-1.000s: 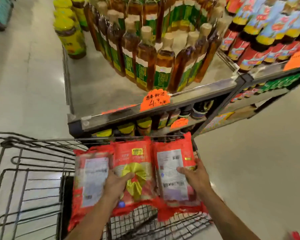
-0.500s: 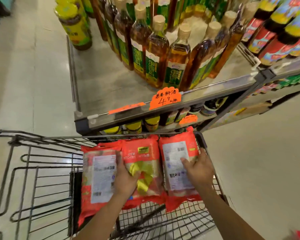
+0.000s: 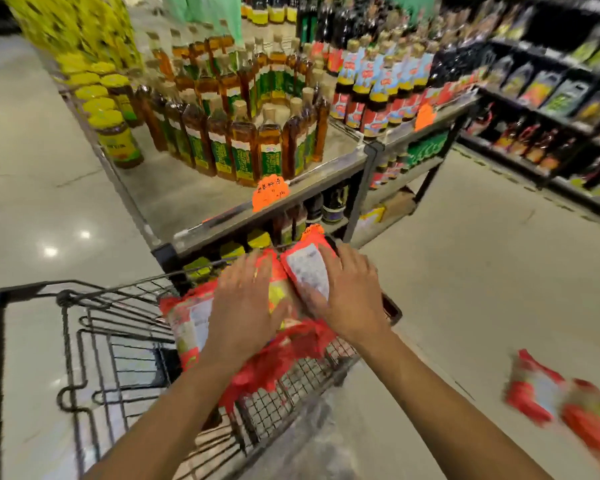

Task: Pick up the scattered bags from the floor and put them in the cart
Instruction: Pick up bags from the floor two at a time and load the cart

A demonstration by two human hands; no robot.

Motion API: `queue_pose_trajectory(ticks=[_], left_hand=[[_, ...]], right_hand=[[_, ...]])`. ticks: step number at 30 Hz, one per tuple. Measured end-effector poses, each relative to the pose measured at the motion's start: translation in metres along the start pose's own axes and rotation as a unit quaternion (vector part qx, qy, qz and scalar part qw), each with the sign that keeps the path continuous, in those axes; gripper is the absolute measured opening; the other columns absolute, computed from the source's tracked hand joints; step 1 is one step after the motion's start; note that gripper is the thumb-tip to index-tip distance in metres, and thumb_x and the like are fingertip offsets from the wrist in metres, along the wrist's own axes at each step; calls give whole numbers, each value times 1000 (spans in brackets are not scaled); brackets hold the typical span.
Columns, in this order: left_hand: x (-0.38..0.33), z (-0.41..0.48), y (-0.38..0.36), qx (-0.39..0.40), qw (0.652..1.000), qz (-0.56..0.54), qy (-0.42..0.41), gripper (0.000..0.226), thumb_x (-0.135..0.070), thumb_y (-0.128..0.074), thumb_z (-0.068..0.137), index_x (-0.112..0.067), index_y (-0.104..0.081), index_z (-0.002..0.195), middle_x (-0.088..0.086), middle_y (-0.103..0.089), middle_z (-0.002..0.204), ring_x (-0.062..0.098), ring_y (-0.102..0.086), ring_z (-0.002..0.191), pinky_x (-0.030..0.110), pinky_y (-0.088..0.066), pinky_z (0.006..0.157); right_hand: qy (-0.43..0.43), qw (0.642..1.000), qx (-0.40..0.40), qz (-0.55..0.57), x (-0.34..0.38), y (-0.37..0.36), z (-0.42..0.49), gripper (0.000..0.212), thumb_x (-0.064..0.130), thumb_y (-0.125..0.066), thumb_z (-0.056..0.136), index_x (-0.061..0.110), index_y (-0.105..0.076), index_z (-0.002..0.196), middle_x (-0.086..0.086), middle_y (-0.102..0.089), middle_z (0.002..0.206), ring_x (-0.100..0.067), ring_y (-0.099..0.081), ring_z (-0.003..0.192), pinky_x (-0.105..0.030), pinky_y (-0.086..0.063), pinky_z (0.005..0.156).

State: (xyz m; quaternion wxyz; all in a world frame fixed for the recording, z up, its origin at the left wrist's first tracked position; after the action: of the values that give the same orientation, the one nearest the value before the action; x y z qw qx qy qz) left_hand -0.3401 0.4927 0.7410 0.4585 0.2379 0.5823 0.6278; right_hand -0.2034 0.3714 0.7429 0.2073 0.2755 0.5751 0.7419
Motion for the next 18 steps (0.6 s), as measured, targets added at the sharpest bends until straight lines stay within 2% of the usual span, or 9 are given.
queue_pose_trajectory(ticks=[3,6,9,11,14,16,18], left_hand=[[-51,-9,48,-46,996,25,-77,73,-51,-51,87,-9,-51,147,18,-50,153,40,-50,138,51,-34,116],[-114,-14,70,-37,988,42,-142,76,-49,-62,88,-9,-45,151,19,-45,157,40,-44,142,55,-34,117],[-193,-21,73,-43,975,34,-213,78,-49,-59,85,-6,-47,148,22,-49,152,42,-46,138,56,-35,114],[-257,-27,69,-27,964,25,-264,80,-51,-55,83,-4,-47,147,23,-51,149,43,-48,135,56,-37,112],[-364,-45,53,-21,935,8,-354,75,-49,-61,86,-3,-48,143,25,-51,147,45,-49,130,58,-41,108],[-439,-63,39,-20,915,-7,-403,77,-49,-65,87,-6,-46,147,23,-47,153,45,-47,135,58,-38,111],[-513,-86,22,-13,897,-19,-441,77,-49,-65,88,-8,-44,150,20,-45,156,43,-45,139,58,-36,114]], right_hand=[[-37,998,-43,-32,-9,52,-49,74,61,-47,88,17,-45,148,-16,-51,147,-36,-45,136,-54,-37,109],[-96,992,-59,-59,-44,96,-97,75,60,-49,86,17,-44,147,-18,-48,149,-37,-41,139,-55,-33,112],[-169,979,-85,-79,-96,136,-155,76,59,-50,89,18,-40,152,-17,-40,156,-36,-34,144,-55,-26,117],[-220,965,-107,-94,-136,158,-198,76,59,-51,90,19,-38,154,-16,-37,159,-36,-32,146,-55,-25,118],[-301,942,-112,-103,-208,184,-268,76,60,-45,94,22,-27,157,-14,-29,163,-35,-25,150,-55,-18,121],[-356,921,-119,-109,-261,198,-320,76,61,-42,95,23,-23,158,-13,-24,165,-34,-20,152,-54,-14,123],[-408,896,-134,-112,-312,213,-374,75,60,-44,95,22,-28,157,-14,-28,163,-34,-23,151,-56,-17,122]])
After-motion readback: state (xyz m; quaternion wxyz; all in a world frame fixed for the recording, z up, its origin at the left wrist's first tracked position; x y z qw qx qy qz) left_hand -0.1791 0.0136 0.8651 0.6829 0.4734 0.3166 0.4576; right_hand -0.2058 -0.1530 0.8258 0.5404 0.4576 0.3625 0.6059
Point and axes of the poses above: each hand's wrist, its own z-axis towards the middle knuckle, its own y-axis out of the back of the hand, x = y × z, the point moved 4 cm from there along z, towards the middle knuckle
